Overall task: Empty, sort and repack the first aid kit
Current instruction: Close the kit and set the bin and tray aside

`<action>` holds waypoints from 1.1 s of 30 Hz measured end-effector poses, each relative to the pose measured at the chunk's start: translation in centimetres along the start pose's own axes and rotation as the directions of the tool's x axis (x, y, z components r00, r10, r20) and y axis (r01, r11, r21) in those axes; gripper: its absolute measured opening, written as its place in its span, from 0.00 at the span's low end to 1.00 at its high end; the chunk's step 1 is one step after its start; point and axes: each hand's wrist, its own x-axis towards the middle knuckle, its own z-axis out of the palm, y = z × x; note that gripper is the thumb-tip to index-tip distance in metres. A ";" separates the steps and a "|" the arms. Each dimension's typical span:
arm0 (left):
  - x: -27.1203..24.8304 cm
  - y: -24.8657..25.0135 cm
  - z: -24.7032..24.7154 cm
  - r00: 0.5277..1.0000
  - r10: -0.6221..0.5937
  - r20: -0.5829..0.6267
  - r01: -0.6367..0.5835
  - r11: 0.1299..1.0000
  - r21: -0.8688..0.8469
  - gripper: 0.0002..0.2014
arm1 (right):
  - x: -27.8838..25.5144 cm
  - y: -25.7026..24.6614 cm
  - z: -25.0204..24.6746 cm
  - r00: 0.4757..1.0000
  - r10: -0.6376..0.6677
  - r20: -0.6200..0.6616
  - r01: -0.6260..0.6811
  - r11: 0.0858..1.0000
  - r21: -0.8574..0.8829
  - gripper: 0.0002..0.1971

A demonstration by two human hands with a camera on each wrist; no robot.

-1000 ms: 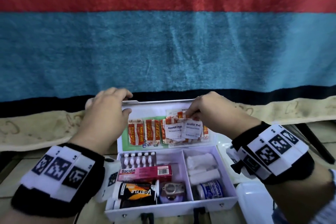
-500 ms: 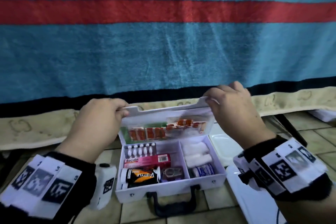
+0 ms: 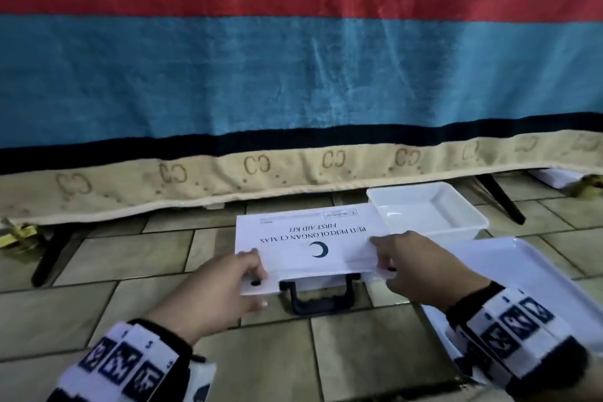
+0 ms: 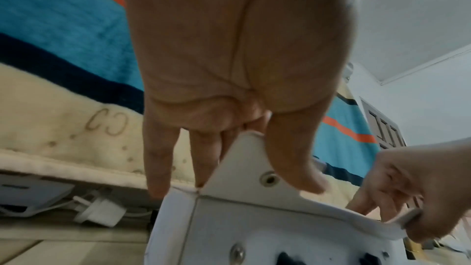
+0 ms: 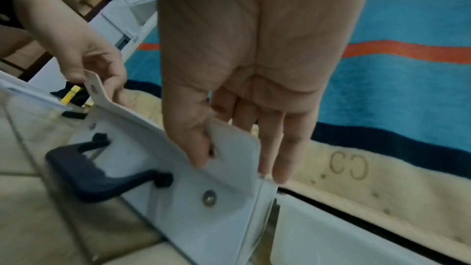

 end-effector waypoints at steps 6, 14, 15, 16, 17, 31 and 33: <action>1.2 -0.5 -0.9 1.000 -0.001 -0.008 0.002 0.993 0.116 0.17 | -0.4 -0.6 -0.9 0.987 0.017 0.158 -0.026 0.998 0.054 0.27; 3.2 -0.1 1.1 0.992 0.032 -0.124 0.004 0.960 0.281 0.27 | 1.3 -1.6 0.4 0.999 0.020 -0.048 -0.027 0.991 -0.134 0.25; 3.2 -0.2 1.3 0.990 0.035 -0.137 0.003 0.964 0.265 0.27 | 1.4 -1.7 0.5 0.998 0.021 -0.059 -0.030 0.989 -0.143 0.25; 3.2 -0.5 1.6 0.987 0.053 -0.152 -0.012 0.965 0.262 0.27 | 1.5 -1.8 0.4 0.998 0.019 -0.066 -0.029 0.987 -0.156 0.24; 3.2 -0.7 1.8 0.984 0.073 -0.165 -0.026 0.962 0.271 0.28 | 1.6 -1.9 0.4 0.997 0.013 -0.073 -0.026 0.984 -0.177 0.23; 3.2 2.0 2.9 0.984 0.057 -0.170 0.049 0.824 0.565 0.32 | 1.5 2.3 -0.4 0.990 -0.136 -0.031 0.138 0.988 0.067 0.28; 3.1 1.8 2.4 0.984 0.010 -0.179 0.082 0.861 0.502 0.30 | 0.5 6.5 -1.8 0.994 -0.101 -0.044 0.108 0.974 0.198 0.22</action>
